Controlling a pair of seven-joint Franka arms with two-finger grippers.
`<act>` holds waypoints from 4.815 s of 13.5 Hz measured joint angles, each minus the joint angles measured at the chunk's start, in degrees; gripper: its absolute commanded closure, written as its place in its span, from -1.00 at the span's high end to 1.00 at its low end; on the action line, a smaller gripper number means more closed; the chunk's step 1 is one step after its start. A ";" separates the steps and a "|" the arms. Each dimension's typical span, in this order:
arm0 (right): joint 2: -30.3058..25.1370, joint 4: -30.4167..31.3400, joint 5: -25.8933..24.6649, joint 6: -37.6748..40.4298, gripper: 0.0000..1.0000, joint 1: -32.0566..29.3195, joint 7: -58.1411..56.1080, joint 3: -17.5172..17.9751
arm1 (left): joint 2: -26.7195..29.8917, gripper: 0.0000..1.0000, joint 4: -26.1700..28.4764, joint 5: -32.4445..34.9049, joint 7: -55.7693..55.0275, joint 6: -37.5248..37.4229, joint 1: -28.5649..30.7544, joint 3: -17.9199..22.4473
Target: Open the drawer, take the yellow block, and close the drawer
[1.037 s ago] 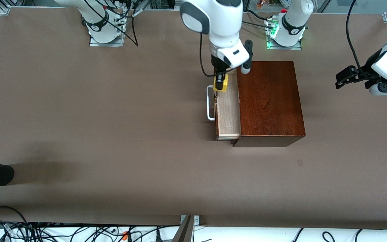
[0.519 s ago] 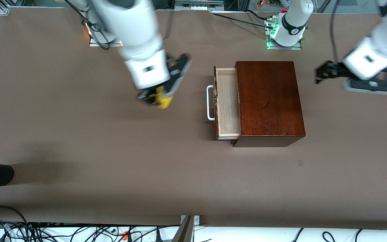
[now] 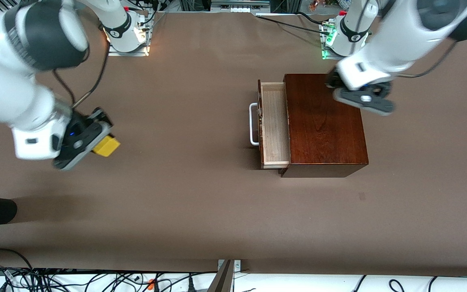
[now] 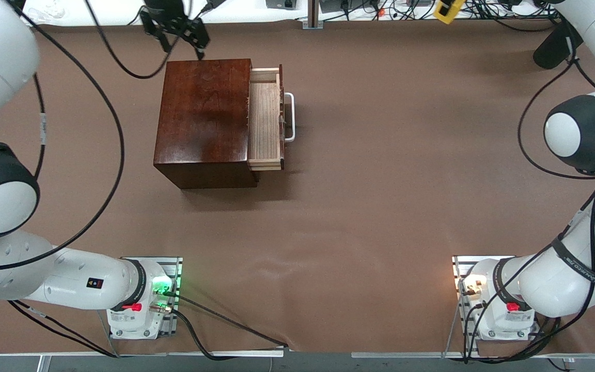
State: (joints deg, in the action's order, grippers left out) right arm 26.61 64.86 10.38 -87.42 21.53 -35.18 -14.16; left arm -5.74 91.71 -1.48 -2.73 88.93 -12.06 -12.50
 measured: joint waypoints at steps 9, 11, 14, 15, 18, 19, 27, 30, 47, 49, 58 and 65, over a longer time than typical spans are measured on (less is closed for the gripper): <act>-0.32 27.83 0.74 -24.84 -1.00 -0.12 4.44 -4.74 | -18.66 1.00 -10.03 -0.96 37.52 17.24 -17.12 -0.36; -0.40 32.78 2.11 -30.47 -1.00 -0.06 5.87 -4.74 | -23.37 1.00 -10.16 -0.96 45.90 22.49 -19.16 -0.35; -0.08 41.10 4.54 -41.04 -1.00 0.02 6.35 -4.74 | -27.63 1.00 -10.08 1.51 51.49 24.36 -22.07 -0.27; 0.22 43.11 5.63 -43.52 -1.00 0.05 6.43 -4.74 | -28.32 1.00 -9.67 2.93 51.97 24.32 -22.43 -0.24; 1.77 44.98 8.35 -46.25 -1.00 0.32 9.94 -4.73 | -29.59 1.00 -7.52 3.81 52.95 24.14 -22.53 0.05; 2.39 45.00 9.47 -47.06 -1.00 0.53 10.79 -4.69 | -29.77 1.00 -6.77 3.81 53.13 24.04 -22.53 0.17; 6.63 45.02 17.77 -52.48 -0.86 4.90 14.73 -4.52 | -29.85 1.00 -5.64 3.76 53.82 20.10 -22.23 0.67; 6.74 45.02 17.78 -52.81 0.00 6.18 17.01 -4.52 | -29.75 1.00 -5.73 4.79 54.54 16.35 -20.66 1.09; -0.93 38.03 11.07 -44.44 1.00 6.51 28.12 -7.68 | -28.63 1.00 -5.72 5.42 55.86 12.62 -16.25 1.18; -2.19 33.92 6.32 -37.88 1.00 7.20 33.76 -7.65 | -28.62 1.00 -5.72 5.60 55.87 12.47 -16.24 1.18; -14.23 25.23 -3.48 -13.49 1.00 2.71 35.76 -4.12 | -26.21 1.00 -6.02 5.76 55.91 12.11 -15.67 1.01; -27.63 26.47 -5.59 -3.10 1.00 -16.36 31.51 12.50 | -13.62 1.00 -12.51 5.72 45.83 1.17 -8.93 1.74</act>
State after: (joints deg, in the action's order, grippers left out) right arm -1.02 91.32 4.78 -90.53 5.16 -3.68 -1.66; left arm -19.36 79.20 4.24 43.10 90.10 -20.99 -10.76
